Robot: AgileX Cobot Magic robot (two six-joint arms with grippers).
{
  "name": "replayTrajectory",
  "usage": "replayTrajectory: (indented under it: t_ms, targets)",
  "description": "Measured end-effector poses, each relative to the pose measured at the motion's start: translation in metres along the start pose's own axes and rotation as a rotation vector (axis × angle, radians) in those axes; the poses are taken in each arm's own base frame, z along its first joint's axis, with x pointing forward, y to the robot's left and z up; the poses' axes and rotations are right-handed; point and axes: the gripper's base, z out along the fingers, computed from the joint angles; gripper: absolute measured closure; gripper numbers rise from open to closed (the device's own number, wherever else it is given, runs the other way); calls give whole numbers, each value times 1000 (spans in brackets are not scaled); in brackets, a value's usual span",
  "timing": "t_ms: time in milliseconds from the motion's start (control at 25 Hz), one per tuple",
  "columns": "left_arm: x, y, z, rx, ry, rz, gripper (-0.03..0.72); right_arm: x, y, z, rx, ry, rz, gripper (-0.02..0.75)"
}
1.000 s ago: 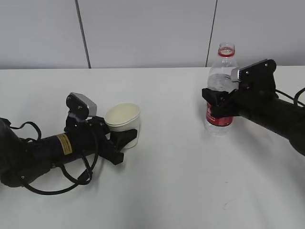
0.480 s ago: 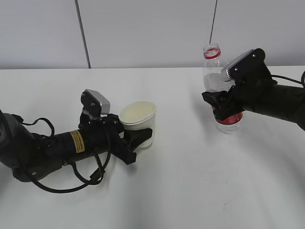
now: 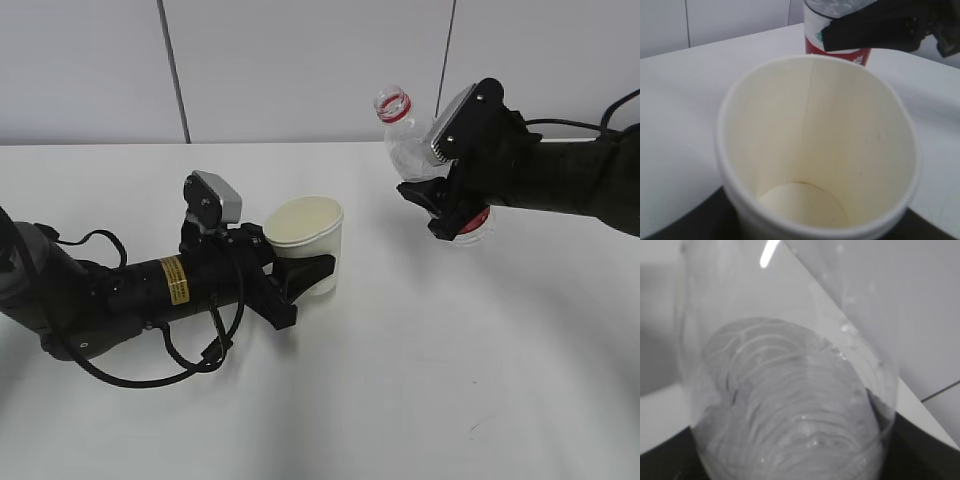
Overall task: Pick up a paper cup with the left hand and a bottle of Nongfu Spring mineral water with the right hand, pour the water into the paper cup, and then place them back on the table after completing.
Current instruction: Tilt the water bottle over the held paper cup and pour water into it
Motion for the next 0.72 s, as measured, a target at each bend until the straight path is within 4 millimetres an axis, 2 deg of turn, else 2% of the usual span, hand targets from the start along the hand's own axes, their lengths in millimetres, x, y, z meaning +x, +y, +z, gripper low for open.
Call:
replayTrajectory:
  t_ms: [480, 720]
  targets:
    - [-1, 0, 1, 11, 3, 4, 324, -19, -3, 8, -44, 37, -236, 249]
    - [-5, 1, 6, 41, 10, 3, 324, -31, -11, 11, -34, 49, -342, 249]
